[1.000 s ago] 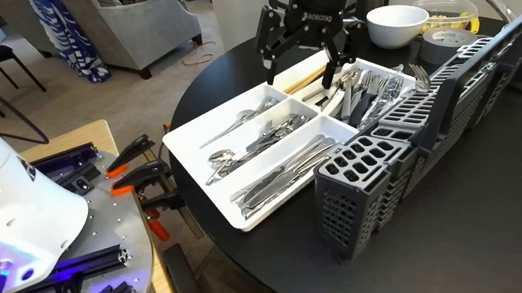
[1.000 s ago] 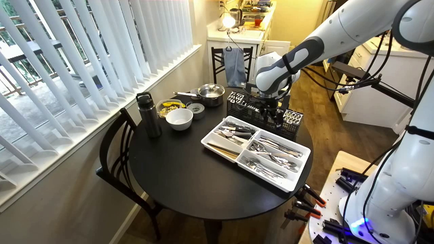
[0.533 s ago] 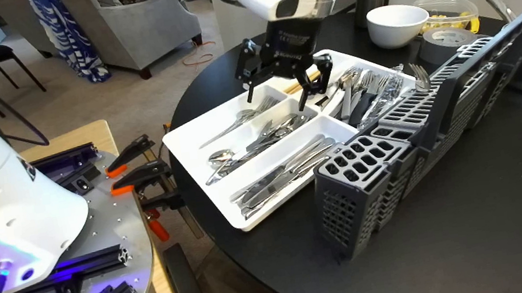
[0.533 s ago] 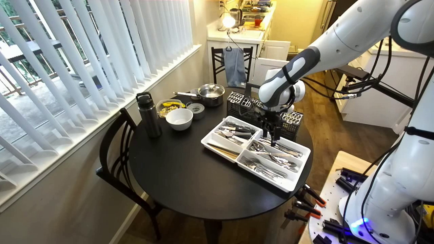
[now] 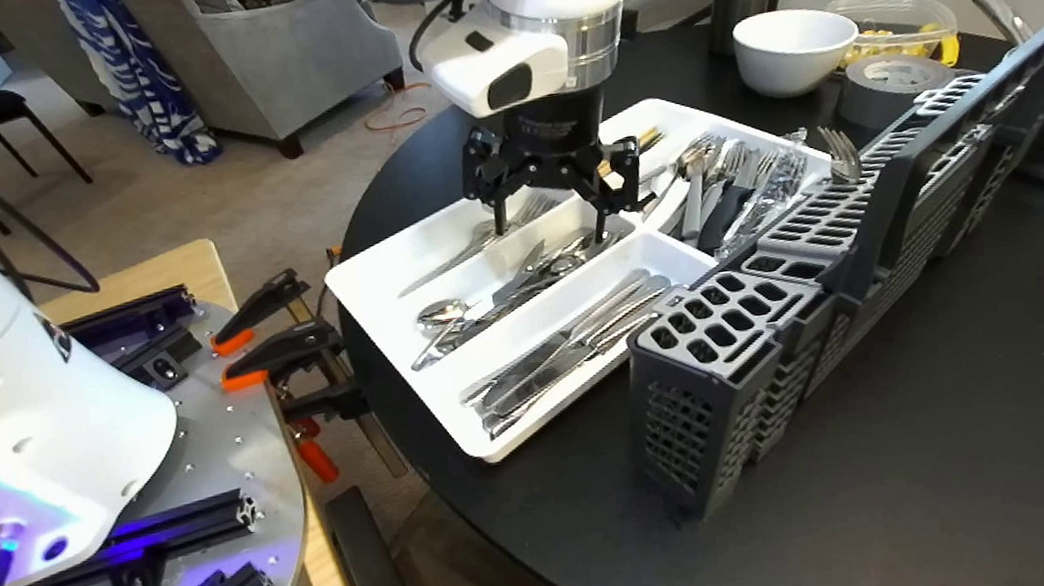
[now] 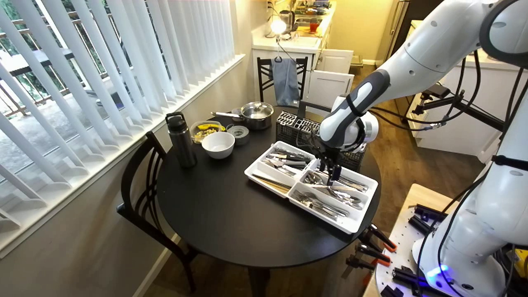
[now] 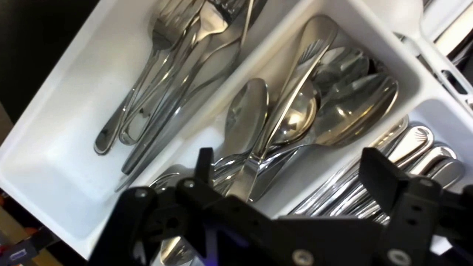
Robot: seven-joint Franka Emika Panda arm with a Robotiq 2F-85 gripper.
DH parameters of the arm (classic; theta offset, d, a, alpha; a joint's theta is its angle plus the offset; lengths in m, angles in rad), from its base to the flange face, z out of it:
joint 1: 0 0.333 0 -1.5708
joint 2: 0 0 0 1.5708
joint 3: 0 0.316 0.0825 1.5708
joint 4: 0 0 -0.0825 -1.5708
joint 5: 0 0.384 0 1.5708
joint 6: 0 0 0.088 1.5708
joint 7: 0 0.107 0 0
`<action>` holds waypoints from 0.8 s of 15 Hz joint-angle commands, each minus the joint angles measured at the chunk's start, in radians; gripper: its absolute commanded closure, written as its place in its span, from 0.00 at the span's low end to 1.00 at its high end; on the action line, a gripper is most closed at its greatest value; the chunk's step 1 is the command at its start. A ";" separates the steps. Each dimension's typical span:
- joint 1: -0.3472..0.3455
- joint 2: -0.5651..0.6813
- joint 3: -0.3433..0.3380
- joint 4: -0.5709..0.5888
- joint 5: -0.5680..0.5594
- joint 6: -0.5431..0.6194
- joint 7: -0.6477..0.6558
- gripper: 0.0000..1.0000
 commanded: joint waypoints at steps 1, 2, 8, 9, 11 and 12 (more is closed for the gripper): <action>0.027 -0.042 0.001 -0.074 -0.051 0.067 -0.006 0.00; 0.036 -0.035 -0.004 -0.079 -0.077 0.075 0.007 0.00; 0.070 -0.014 -0.035 -0.101 -0.231 0.128 0.052 0.00; 0.074 -0.006 -0.039 -0.096 -0.247 0.129 0.059 0.00; 0.085 0.019 -0.048 -0.076 -0.275 0.120 0.082 0.00; 0.091 0.030 -0.053 -0.069 -0.290 0.120 0.096 0.00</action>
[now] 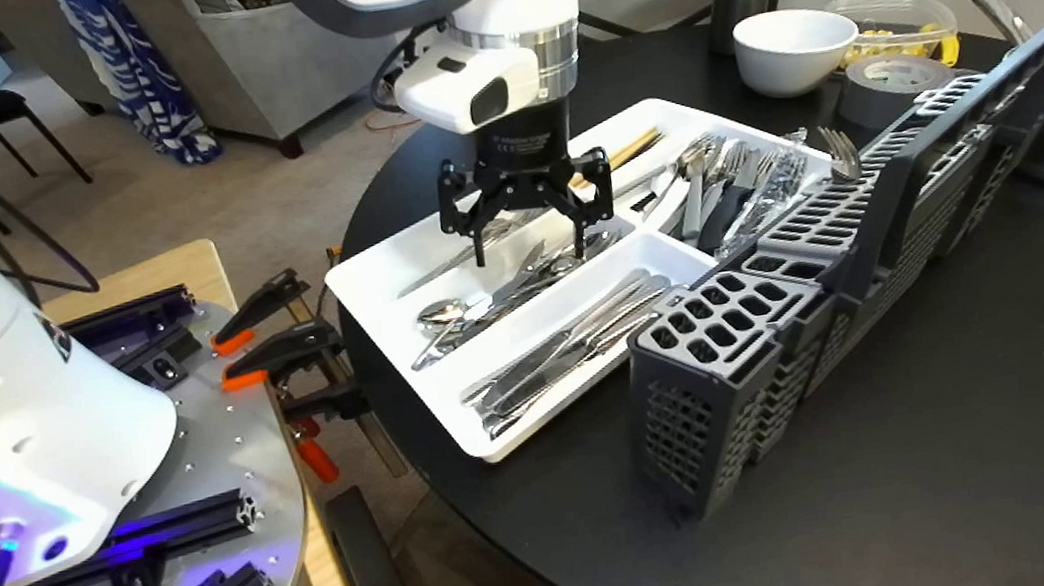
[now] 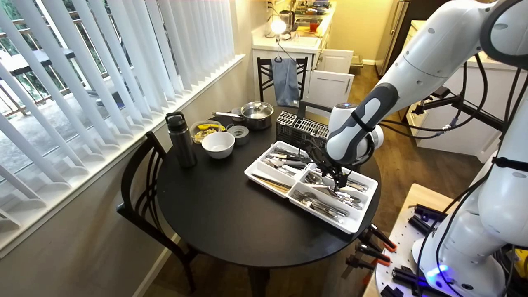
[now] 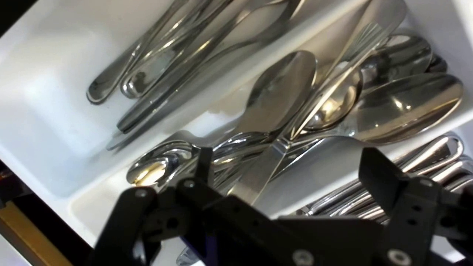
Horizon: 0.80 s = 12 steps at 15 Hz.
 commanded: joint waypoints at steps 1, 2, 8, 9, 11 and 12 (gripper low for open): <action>0.035 0.037 -0.026 0.010 -0.075 0.026 0.084 0.00; 0.041 0.044 -0.031 0.014 -0.088 0.023 0.097 0.00; 0.077 0.071 -0.053 0.011 -0.134 0.024 0.141 0.25; 0.081 0.075 -0.058 0.009 -0.140 0.023 0.141 0.26; 0.088 0.084 -0.064 0.007 -0.141 0.024 0.139 0.40; 0.091 0.086 -0.066 0.004 -0.140 0.026 0.137 0.46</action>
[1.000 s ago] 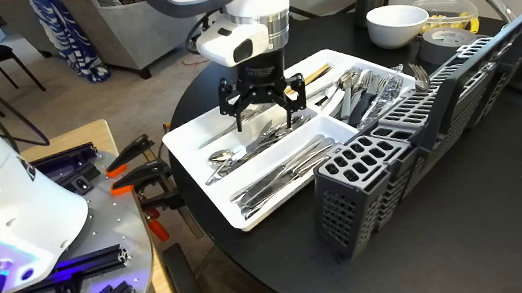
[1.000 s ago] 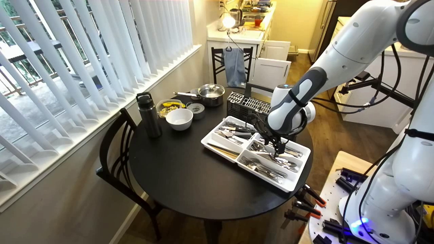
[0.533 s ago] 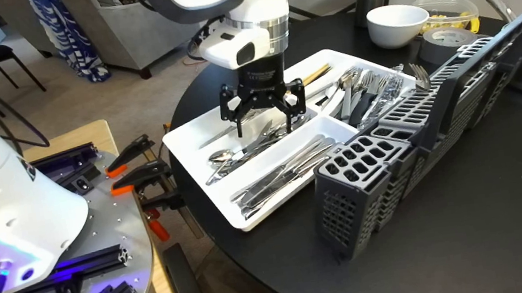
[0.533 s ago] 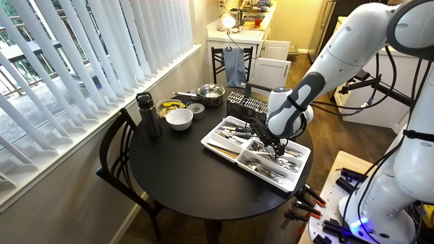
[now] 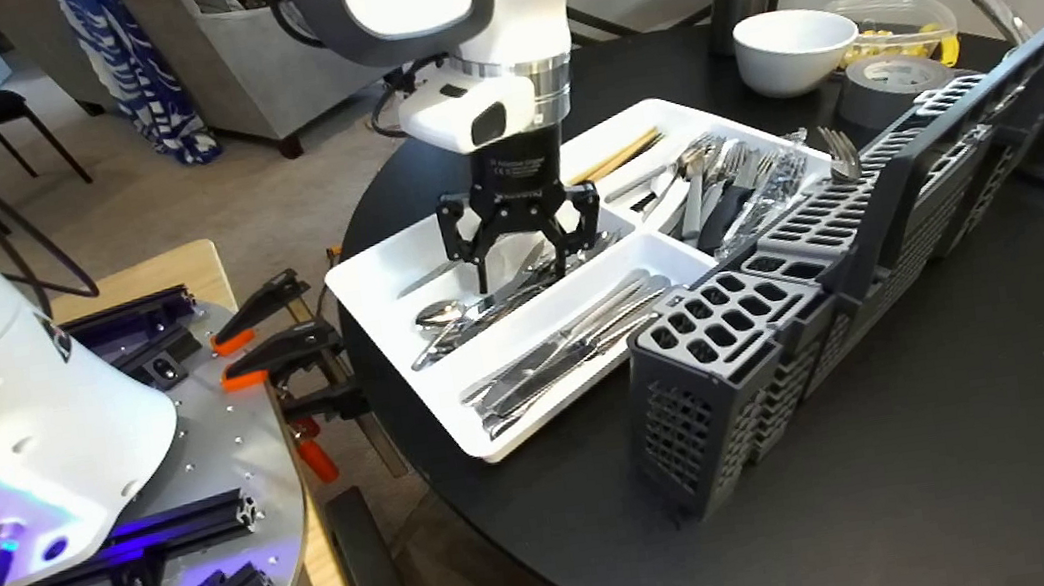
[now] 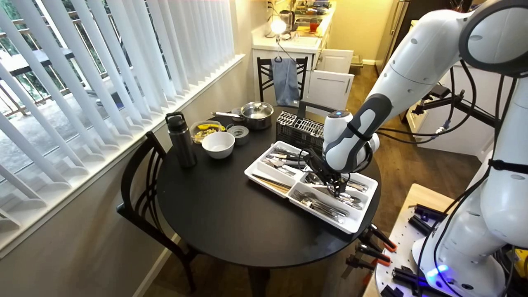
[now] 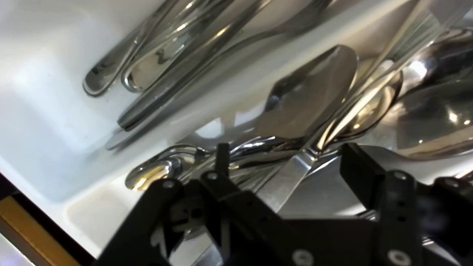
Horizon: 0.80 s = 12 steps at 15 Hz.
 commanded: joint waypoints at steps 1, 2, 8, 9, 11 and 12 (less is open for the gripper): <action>0.019 0.010 -0.017 -0.015 -0.030 0.026 0.039 0.53; 0.019 0.010 -0.017 -0.018 -0.029 0.028 0.037 0.59; 0.023 -0.005 -0.020 -0.034 -0.030 0.039 0.042 0.95; 0.023 -0.008 -0.023 -0.037 -0.032 0.041 0.052 0.97; 0.022 -0.011 -0.025 -0.039 -0.031 0.042 0.061 0.96; 0.021 -0.015 -0.026 -0.041 -0.030 0.041 0.071 0.96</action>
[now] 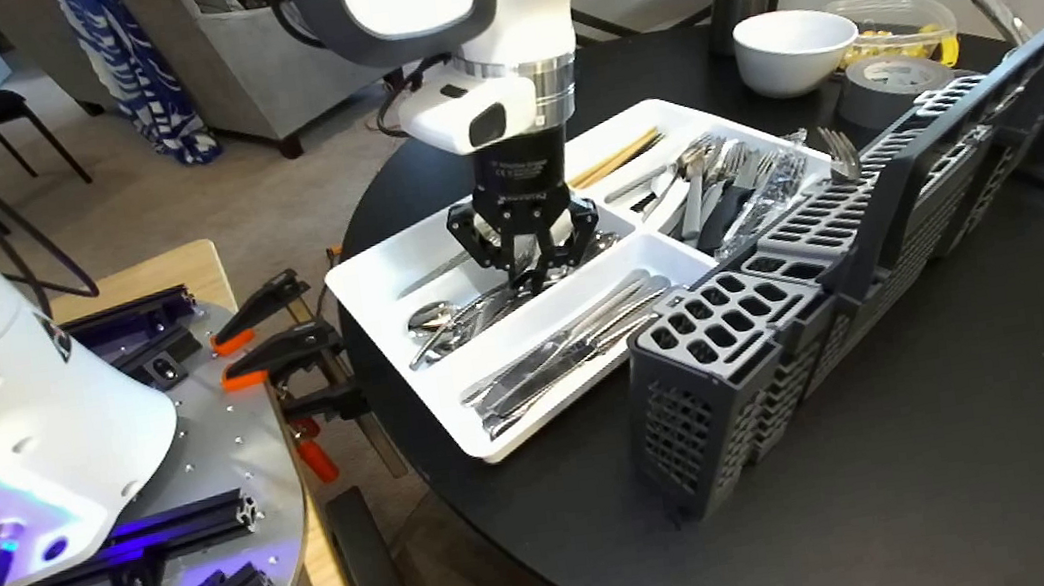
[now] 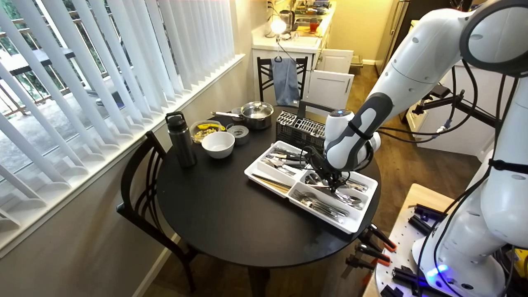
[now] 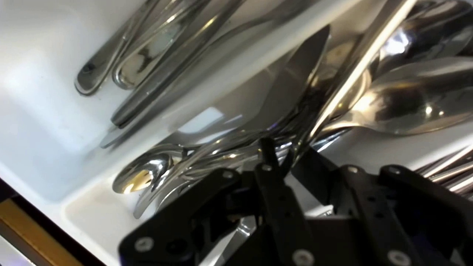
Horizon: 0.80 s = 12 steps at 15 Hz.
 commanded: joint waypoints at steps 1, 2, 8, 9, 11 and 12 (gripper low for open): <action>0.014 -0.012 -0.006 -0.039 -0.030 0.037 0.040 0.96; 0.011 -0.016 -0.003 -0.041 -0.024 0.036 0.033 0.95; -0.064 -0.143 0.033 -0.073 0.095 -0.019 -0.031 0.97; -0.083 -0.174 0.043 -0.075 0.129 -0.045 -0.046 0.97; -0.113 -0.234 0.053 -0.076 0.195 -0.106 -0.079 0.98; -0.123 -0.253 0.051 -0.070 0.212 -0.128 -0.082 0.98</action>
